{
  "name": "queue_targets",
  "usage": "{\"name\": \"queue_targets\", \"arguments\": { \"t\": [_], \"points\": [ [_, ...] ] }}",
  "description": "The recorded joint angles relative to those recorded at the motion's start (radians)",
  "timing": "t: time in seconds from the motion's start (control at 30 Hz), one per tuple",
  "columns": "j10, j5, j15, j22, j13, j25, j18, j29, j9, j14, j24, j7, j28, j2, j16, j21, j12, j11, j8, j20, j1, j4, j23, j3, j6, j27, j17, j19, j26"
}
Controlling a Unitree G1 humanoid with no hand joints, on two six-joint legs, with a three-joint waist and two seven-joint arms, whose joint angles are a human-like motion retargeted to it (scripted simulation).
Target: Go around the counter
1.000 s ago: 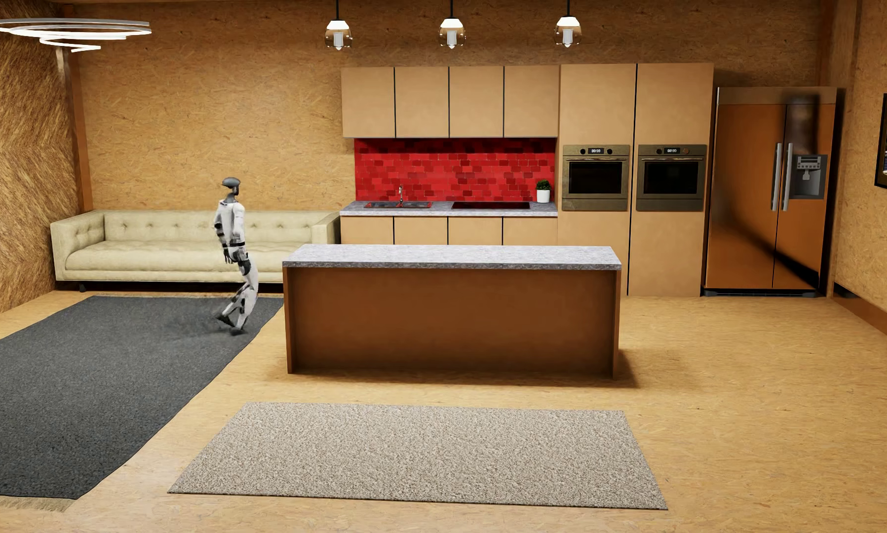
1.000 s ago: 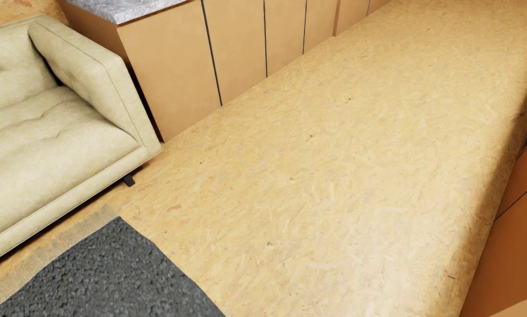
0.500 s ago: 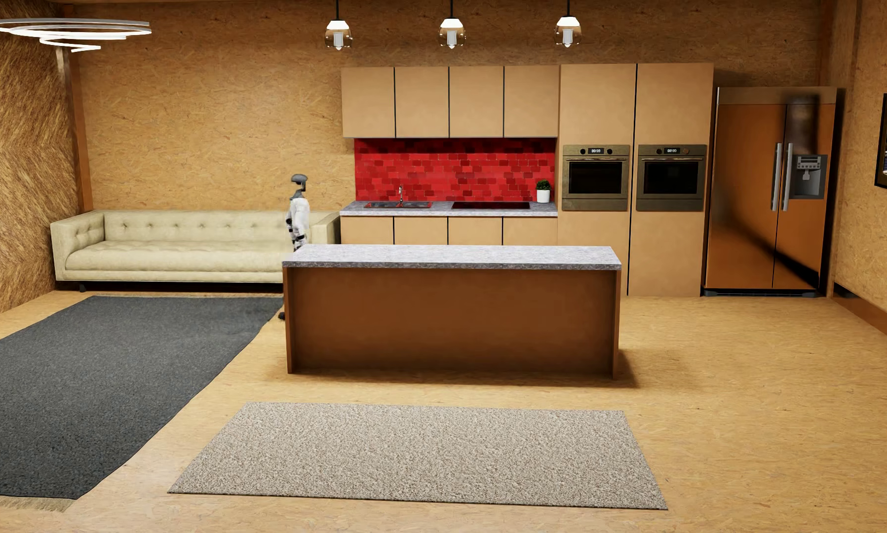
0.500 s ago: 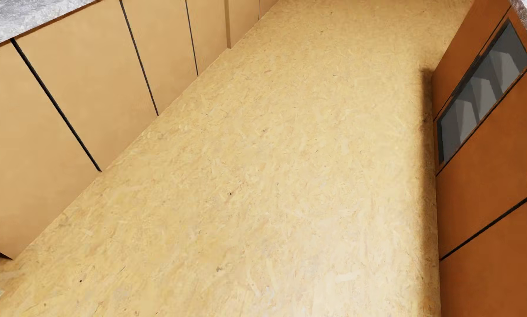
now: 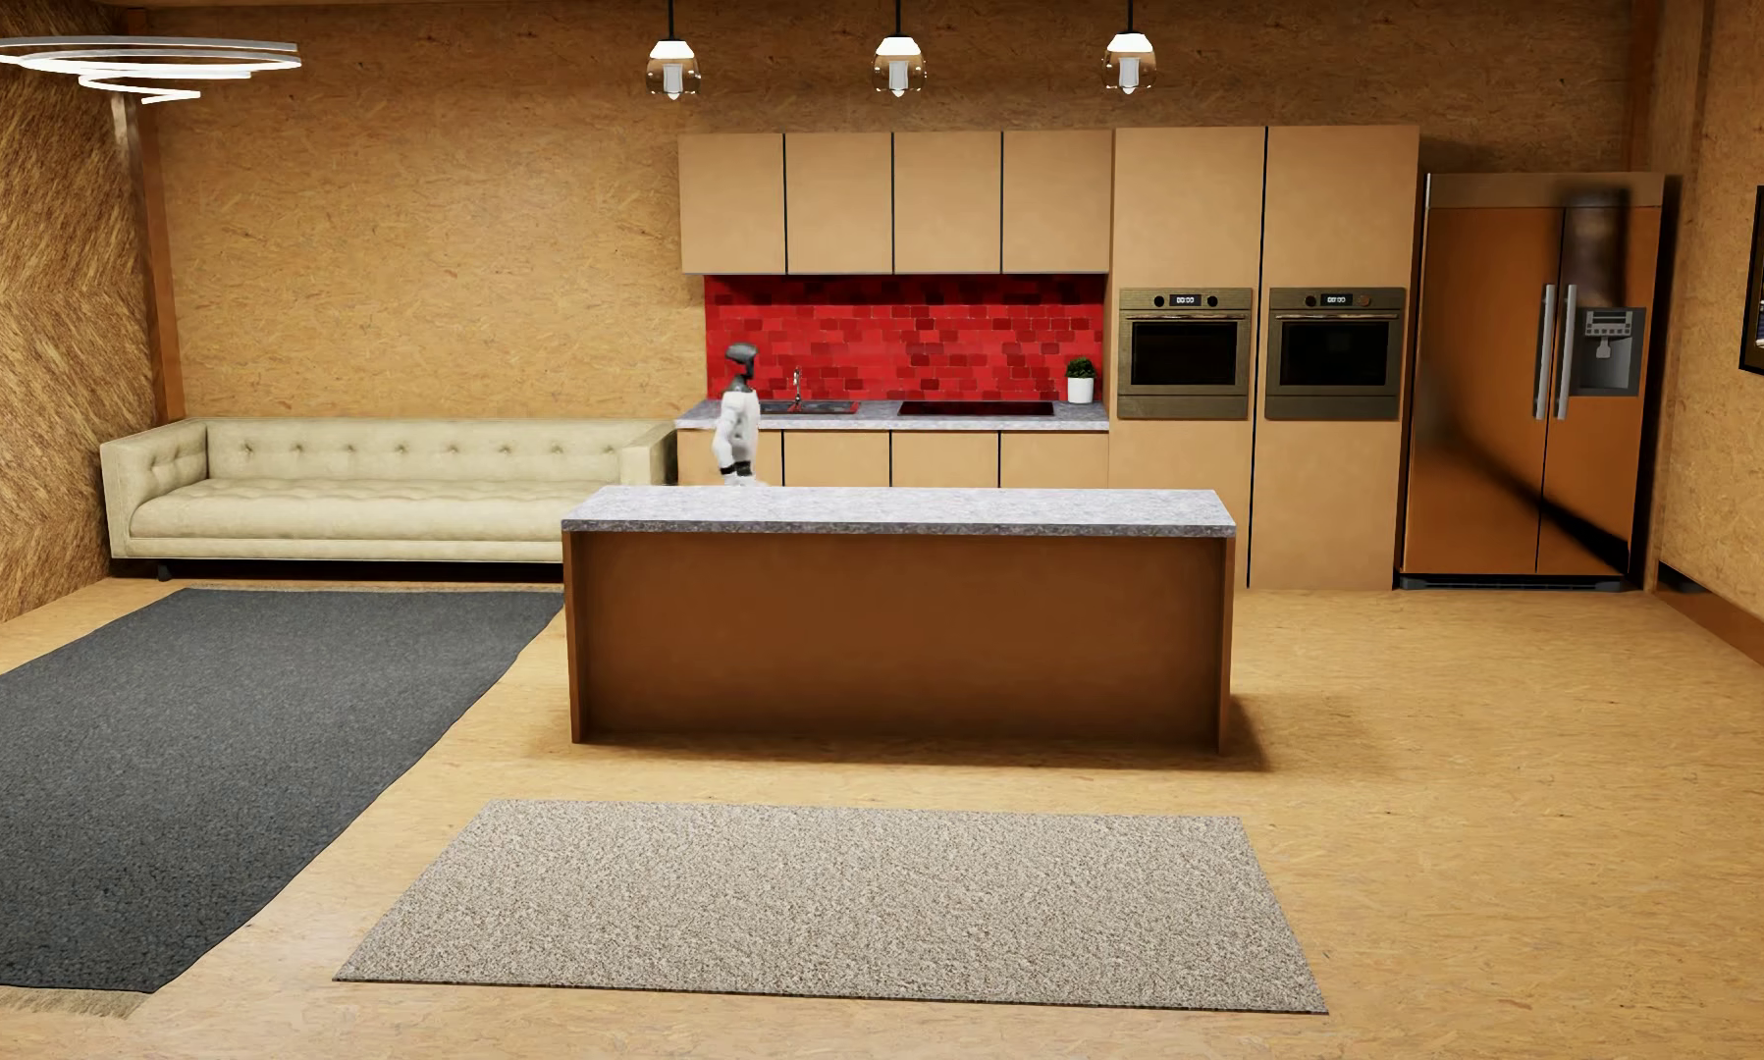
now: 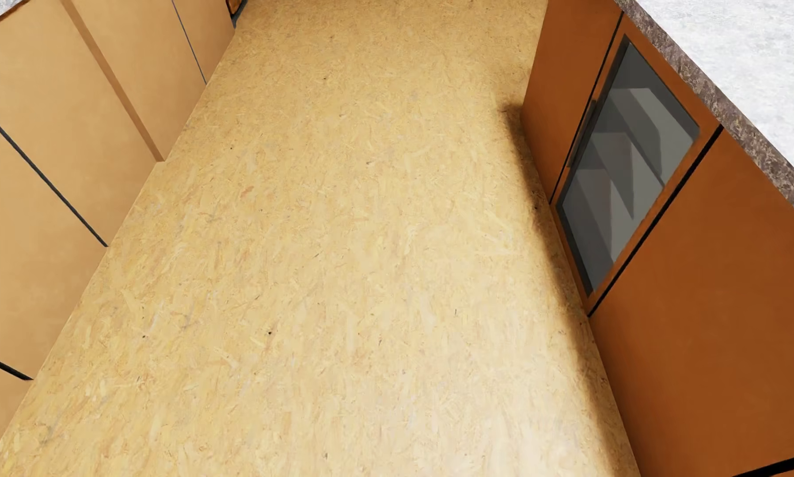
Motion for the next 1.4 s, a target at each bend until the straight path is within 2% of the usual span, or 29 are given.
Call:
{"name": "queue_targets", "arguments": {
  "t": [0.1, 0.13, 0.2, 0.23, 0.27, 0.3, 0.33, 0.37, 0.43, 0.5, 0.57, 0.6, 0.63, 0.67, 0.7, 0.73, 0.8, 0.83, 0.87, 0.93, 0.97, 1.03, 1.13, 1.2, 1.23, 1.27, 1.33, 1.37, 1.4],
  "points": [
    [-0.506, -0.053, -0.228, -0.019, -0.117, 0.0, 0.0, 0.0, -0.018, 0.056, 0.0, 0.0, 0.0, 0.245, 0.003, -0.087, 0.033, -0.119, 0.0, 0.014, -0.128, 0.031, -0.135, 0.144, -0.03, 0.0, -0.007, 0.0, 0.0],
    [-0.66, -0.065, -0.277, -0.025, -0.154, 0.0, 0.0, 0.0, -0.033, 0.061, 0.0, 0.0, 0.0, 0.296, 0.0, -0.103, 0.04, -0.128, 0.0, 0.021, -0.15, 0.051, -0.179, 0.173, -0.025, 0.0, -0.016, 0.0, 0.0],
    [-0.664, -0.118, -0.306, -0.018, -0.185, 0.0, 0.0, 0.0, -0.052, 0.034, 0.0, 0.0, 0.0, 0.405, -0.002, -0.14, 0.056, -0.115, 0.0, 0.032, -0.214, 0.079, -0.232, 0.216, -0.024, 0.0, -0.021, 0.0, 0.0],
    [-0.567, -0.149, -0.265, 0.001, -0.168, 0.0, 0.0, 0.0, -0.053, 0.049, 0.0, 0.0, 0.0, 0.452, -0.004, -0.164, 0.059, -0.075, 0.0, 0.034, -0.231, 0.065, -0.251, 0.235, -0.035, 0.0, -0.016, 0.0, 0.0],
    [-0.457, -0.171, -0.162, 0.043, -0.152, 0.0, 0.0, 0.0, -0.075, 0.116, 0.0, 0.0, 0.0, 0.447, -0.005, -0.175, 0.054, 0.013, 0.0, 0.028, -0.272, 0.046, -0.227, 0.241, -0.056, 0.0, 0.002, 0.0, 0.0],
    [-0.357, -0.204, 0.016, 0.093, -0.126, 0.0, 0.0, 0.0, -0.084, 0.126, 0.0, 0.0, 0.0, 0.428, -0.008, -0.166, 0.048, 0.147, 0.0, 0.02, -0.268, -0.002, -0.172, 0.233, -0.093, 0.0, 0.027, 0.0, 0.0],
    [-0.304, -0.212, 0.201, 0.131, -0.101, 0.0, 0.0, 0.0, -0.074, 0.082, 0.0, 0.0, 0.0, 0.376, -0.01, -0.135, 0.031, 0.327, 0.0, 0.01, -0.209, -0.037, -0.121, 0.21, -0.099, 0.0, 0.037, 0.0, 0.0],
    [-0.297, -0.213, 0.28, 0.153, -0.098, 0.0, 0.0, 0.0, -0.07, 0.034, 0.0, 0.0, 0.0, 0.264, -0.02, -0.073, 0.012, 0.551, 0.0, 0.017, -0.146, -0.07, -0.062, 0.189, -0.099, 0.0, 0.038, 0.0, 0.0],
    [-0.4, -0.178, 0.188, 0.107, -0.079, 0.0, 0.0, 0.0, -0.057, 0.008, 0.0, 0.0, 0.0, 0.041, -0.024, 0.032, -0.014, 0.826, 0.0, 0.01, 0.051, -0.094, 0.032, 0.096, -0.07, 0.0, 0.038, 0.0, 0.0],
    [-0.521, -0.131, 0.217, 0.023, -0.015, 0.0, 0.0, 0.0, -0.043, 0.014, 0.0, 0.0, 0.0, -0.141, -0.019, 0.077, -0.04, 0.741, 0.0, 0.021, 0.25, -0.091, 0.107, -0.031, -0.026, 0.0, 0.035, 0.0, 0.0],
    [-0.598, -0.122, 0.378, -0.074, 0.054, 0.0, 0.0, 0.0, -0.038, 0.02, 0.0, 0.0, 0.0, -0.288, -0.005, 0.102, -0.082, 0.378, 0.0, 0.04, 0.394, -0.074, 0.137, -0.13, 0.0, 0.0, 0.019, 0.0, 0.0],
    [-0.628, -0.131, 0.37, -0.121, 0.089, 0.0, 0.0, 0.0, -0.042, 0.01, 0.0, 0.0, 0.0, -0.328, 0.004, 0.089, -0.107, 0.168, 0.0, 0.059, 0.455, -0.066, 0.141, -0.172, 0.003, 0.0, 0.016, 0.0, 0.0],
    [-0.647, -0.144, 0.16, -0.154, 0.113, 0.0, 0.0, 0.0, -0.05, -0.003, 0.0, 0.0, 0.0, -0.353, 0.014, 0.093, -0.138, -0.012, 0.0, 0.067, 0.502, -0.066, 0.148, -0.202, 0.0, 0.0, 0.015, 0.0, 0.0],
    [-0.65, -0.166, -0.15, -0.188, 0.135, 0.0, 0.0, 0.0, -0.058, -0.009, 0.0, 0.0, 0.0, -0.371, 0.023, 0.104, -0.162, -0.079, 0.0, 0.085, 0.549, -0.061, 0.153, -0.224, -0.008, 0.0, 0.015, 0.0, 0.0],
    [-0.615, -0.185, -0.28, -0.206, 0.147, 0.0, 0.0, 0.0, -0.083, -0.009, 0.0, 0.0, 0.0, -0.415, 0.024, 0.096, -0.171, -0.068, 0.0, 0.113, 0.55, -0.026, 0.193, -0.264, -0.001, 0.0, 0.026, 0.0, 0.0],
    [-0.589, -0.191, -0.196, -0.208, 0.159, 0.0, 0.0, 0.0, -0.08, 0.029, 0.0, 0.0, 0.0, -0.452, 0.015, 0.089, -0.168, -0.063, 0.0, 0.145, 0.582, -0.007, 0.216, -0.286, 0.001, 0.0, 0.035, 0.0, 0.0],
    [-0.411, -0.127, 0.269, -0.177, 0.171, 0.0, 0.0, 0.0, -0.099, 0.232, 0.0, 0.0, 0.0, -0.508, -0.009, 0.101, -0.141, 0.046, 0.0, 0.177, 0.564, 0.066, 0.246, -0.27, 0.047, 0.0, 0.045, 0.0, 0.0],
    [-0.237, -0.07, 0.338, -0.133, 0.163, 0.0, 0.0, 0.0, -0.091, 0.37, 0.0, 0.0, 0.0, -0.498, -0.025, 0.125, -0.115, 0.14, 0.0, 0.17, 0.52, 0.089, 0.254, -0.227, 0.067, 0.0, 0.044, 0.0, 0.0],
    [-0.045, -0.039, 0.319, -0.092, 0.137, 0.0, 0.0, 0.0, -0.076, 0.424, 0.0, 0.0, 0.0, -0.442, -0.036, 0.109, -0.104, 0.171, 0.0, 0.155, 0.426, 0.098, 0.257, -0.201, 0.079, 0.0, 0.044, 0.0, 0.0],
    [0.243, 0.01, 0.227, -0.018, 0.067, 0.0, 0.0, 0.0, -0.035, 0.183, 0.0, 0.0, 0.0, -0.247, -0.038, 0.074, -0.103, 0.109, 0.0, 0.068, 0.217, 0.081, 0.218, -0.136, 0.067, 0.0, 0.045, 0.0, 0.0],
    [0.257, 0.01, 0.151, 0.008, 0.034, 0.0, 0.0, 0.0, -0.037, 0.084, 0.0, 0.0, 0.0, -0.139, -0.038, 0.048, -0.079, 0.056, 0.0, 0.043, 0.132, 0.056, 0.19, -0.076, 0.045, 0.0, 0.044, 0.0, 0.0],
    [0.078, -0.028, 0.011, 0.016, -0.012, 0.0, 0.0, 0.0, -0.023, 0.015, 0.0, 0.0, 0.0, 0.064, -0.024, -0.003, -0.021, -0.047, 0.0, 0.022, 0.007, 0.017, 0.032, 0.055, -0.002, 0.0, 0.012, 0.0, 0.0],
    [-0.515, -0.075, -0.186, 0.028, -0.13, 0.0, 0.0, 0.0, -0.047, 0.053, 0.0, 0.0, 0.0, 0.25, -0.014, -0.101, 0.047, -0.122, 0.0, 0.015, -0.079, 0.02, -0.107, 0.167, -0.027, 0.0, -0.009, 0.0, 0.0],
    [-1.017, -0.093, -0.273, 0.051, -0.199, 0.0, 0.0, 0.0, -0.081, 0.41, 0.0, 0.0, 0.0, 0.318, -0.021, -0.165, 0.073, -0.117, 0.0, 0.016, -0.123, 0.059, -0.161, 0.204, -0.017, 0.0, -0.021, 0.0, 0.0],
    [-1.008, -0.113, -0.277, 0.086, -0.223, 0.0, 0.0, 0.0, -0.072, 0.273, 0.0, 0.0, 0.0, 0.365, -0.028, -0.168, 0.071, -0.103, 0.0, 0.005, -0.153, 0.07, -0.174, 0.216, -0.013, 0.0, -0.029, 0.0, 0.0],
    [-0.619, -0.134, -0.244, 0.103, -0.222, 0.0, 0.0, 0.0, -0.066, -0.005, 0.0, 0.0, 0.0, 0.407, -0.031, -0.172, 0.077, -0.068, 0.0, 0.0, -0.195, 0.071, -0.175, 0.23, -0.011, 0.0, -0.031, 0.0, 0.0],
    [-0.43, -0.177, -0.032, 0.162, -0.179, 0.0, 0.0, 0.0, -0.089, -0.123, 0.0, 0.0, 0.0, 0.39, -0.034, -0.175, 0.078, 0.143, 0.0, -0.01, -0.223, 0.02, -0.146, 0.234, -0.032, 0.0, -0.003, 0.0, 0.0],
    [-0.381, -0.224, 0.132, 0.203, -0.15, 0.0, 0.0, 0.0, -0.072, -0.165, 0.0, 0.0, 0.0, 0.345, -0.031, -0.15, 0.064, 0.334, 0.0, -0.039, -0.154, -0.036, -0.084, 0.21, -0.069, 0.0, 0.021, 0.0, 0.0],
    [-0.381, -0.209, 0.238, 0.207, -0.141, 0.0, 0.0, 0.0, -0.062, -0.198, 0.0, 0.0, 0.0, 0.238, -0.028, -0.092, 0.035, 0.561, 0.0, -0.038, -0.09, -0.047, -0.025, 0.186, -0.07, 0.0, 0.034, 0.0, 0.0]
  ]
}}
